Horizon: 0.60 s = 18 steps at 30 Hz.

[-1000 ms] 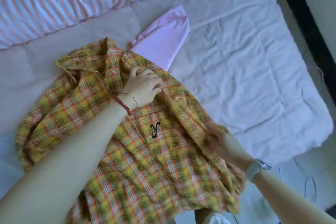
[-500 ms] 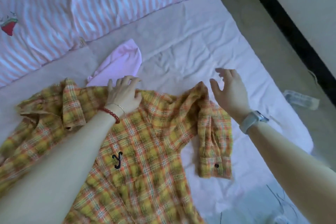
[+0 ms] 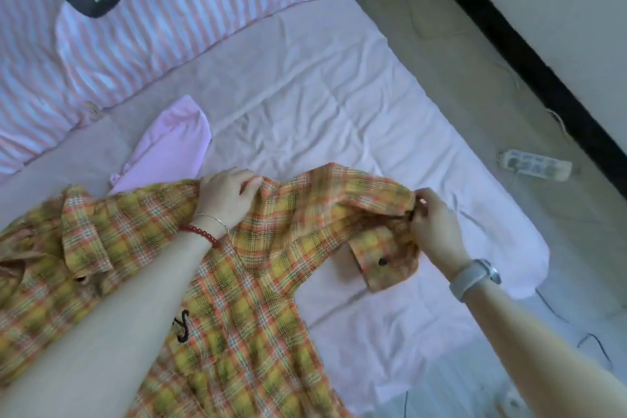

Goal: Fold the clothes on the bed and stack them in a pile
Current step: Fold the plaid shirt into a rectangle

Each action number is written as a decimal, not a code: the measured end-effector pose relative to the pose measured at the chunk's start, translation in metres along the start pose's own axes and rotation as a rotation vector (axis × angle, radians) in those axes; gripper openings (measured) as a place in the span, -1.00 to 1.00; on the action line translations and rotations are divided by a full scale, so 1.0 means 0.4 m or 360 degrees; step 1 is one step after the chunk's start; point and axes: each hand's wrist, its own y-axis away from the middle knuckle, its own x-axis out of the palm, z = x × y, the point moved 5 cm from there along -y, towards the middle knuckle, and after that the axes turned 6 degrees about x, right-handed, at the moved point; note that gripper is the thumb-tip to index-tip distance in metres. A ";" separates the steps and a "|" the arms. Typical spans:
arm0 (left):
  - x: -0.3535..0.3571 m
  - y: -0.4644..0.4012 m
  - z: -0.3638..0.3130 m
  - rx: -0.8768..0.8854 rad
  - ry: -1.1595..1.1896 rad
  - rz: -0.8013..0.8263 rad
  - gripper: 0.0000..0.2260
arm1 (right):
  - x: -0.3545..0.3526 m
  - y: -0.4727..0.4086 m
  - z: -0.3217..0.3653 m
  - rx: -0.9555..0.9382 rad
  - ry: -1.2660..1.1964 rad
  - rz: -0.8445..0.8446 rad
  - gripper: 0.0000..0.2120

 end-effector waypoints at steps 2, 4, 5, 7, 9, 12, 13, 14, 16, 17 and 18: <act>-0.014 0.001 0.005 -0.0007 -0.0096 -0.0169 -0.78 | -0.092 -0.085 0.013 -0.0033 0.0111 -0.0135 -0.76; -0.002 -0.017 -0.013 -0.0045 -0.0170 -0.0195 -0.77 | -0.145 -0.164 0.045 -0.0175 0.0406 -0.0266 -0.74; 0.009 -0.027 -0.029 -0.0040 -0.0229 -0.0229 -0.77 | -0.161 -0.194 0.060 -0.0229 0.0548 -0.0348 -0.73; 0.027 -0.046 -0.055 -0.0133 -0.0309 -0.0233 -0.77 | -0.171 -0.235 0.076 -0.0220 0.0639 -0.0482 -0.72; 0.044 -0.055 -0.077 -0.0225 -0.0283 -0.0218 -0.75 | -0.162 -0.237 0.069 -0.0147 0.0494 -0.0563 -0.66; 0.087 -0.066 -0.134 -0.0013 -0.0264 -0.0124 -0.61 | -0.128 -0.184 0.021 -0.0057 -0.0023 -0.0636 -0.61; 0.107 -0.071 -0.156 0.0096 -0.0294 -0.0053 -0.57 | -0.111 -0.165 -0.012 0.0045 -0.0234 -0.0648 -0.64; 0.125 -0.076 -0.173 0.0142 -0.0321 0.0045 -0.53 | -0.090 -0.147 -0.049 0.0203 -0.0427 -0.0623 -0.69; 0.147 -0.092 -0.184 0.0126 -0.0331 0.0134 -0.54 | -0.031 -0.116 -0.113 0.0626 -0.0878 -0.0373 -0.81; 0.151 -0.104 -0.186 0.0133 -0.0308 0.0103 -0.61 | 0.000 -0.104 -0.128 0.0831 -0.1174 -0.0199 -0.79; 0.148 -0.113 -0.190 0.0162 -0.0265 0.0051 -0.70 | 0.019 -0.094 -0.131 0.1018 -0.1446 -0.0068 -0.75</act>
